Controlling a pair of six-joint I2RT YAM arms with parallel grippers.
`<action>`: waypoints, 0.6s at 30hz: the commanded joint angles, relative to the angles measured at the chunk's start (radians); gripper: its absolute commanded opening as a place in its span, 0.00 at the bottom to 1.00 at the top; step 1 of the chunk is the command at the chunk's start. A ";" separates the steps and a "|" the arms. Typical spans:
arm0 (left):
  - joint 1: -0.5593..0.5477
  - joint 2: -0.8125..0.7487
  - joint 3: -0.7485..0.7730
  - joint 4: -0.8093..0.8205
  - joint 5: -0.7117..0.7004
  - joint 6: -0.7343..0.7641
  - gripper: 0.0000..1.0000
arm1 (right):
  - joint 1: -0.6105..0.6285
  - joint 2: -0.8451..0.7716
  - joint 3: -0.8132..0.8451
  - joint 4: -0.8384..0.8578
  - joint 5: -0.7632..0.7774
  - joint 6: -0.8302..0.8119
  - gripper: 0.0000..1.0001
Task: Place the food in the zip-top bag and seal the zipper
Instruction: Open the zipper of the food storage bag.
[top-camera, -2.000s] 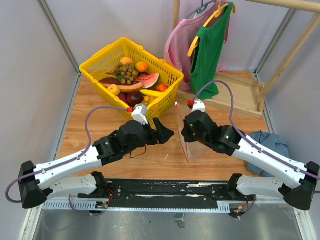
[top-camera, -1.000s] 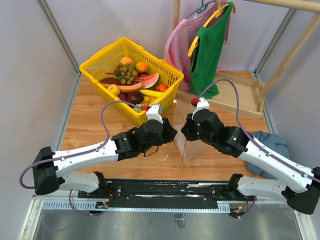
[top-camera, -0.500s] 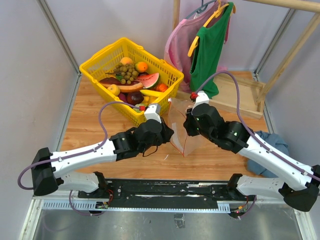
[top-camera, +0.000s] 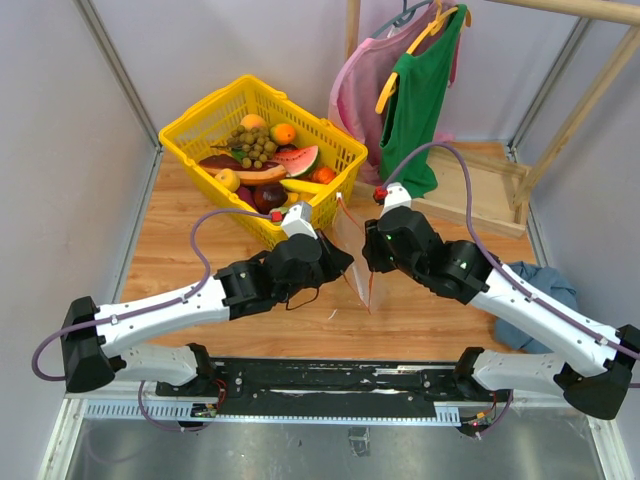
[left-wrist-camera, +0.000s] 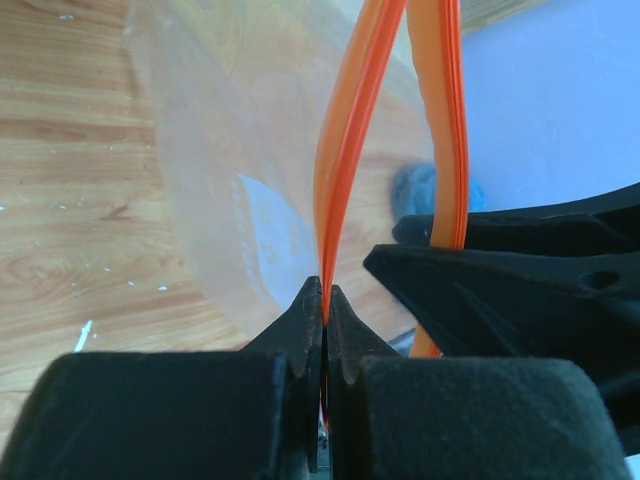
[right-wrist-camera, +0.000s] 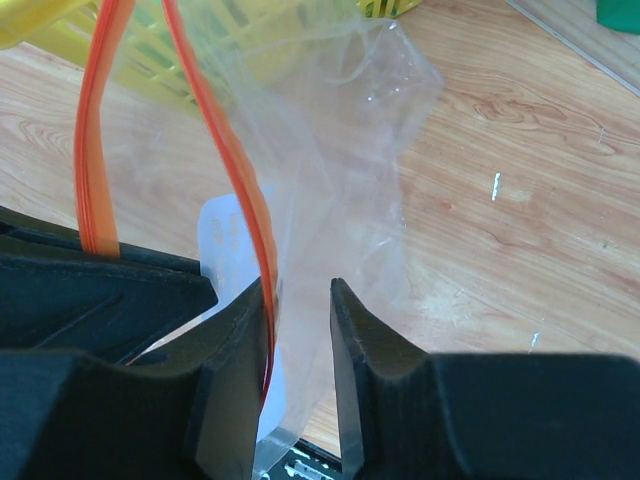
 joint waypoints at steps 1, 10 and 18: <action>-0.009 0.008 0.060 -0.017 -0.032 -0.077 0.00 | -0.012 -0.005 -0.016 -0.014 -0.016 0.001 0.32; -0.008 0.014 0.067 -0.034 -0.032 -0.076 0.00 | -0.011 0.001 -0.024 -0.080 0.019 0.007 0.26; -0.009 -0.015 0.105 -0.167 -0.062 -0.001 0.00 | -0.013 -0.011 0.070 -0.205 0.227 -0.081 0.01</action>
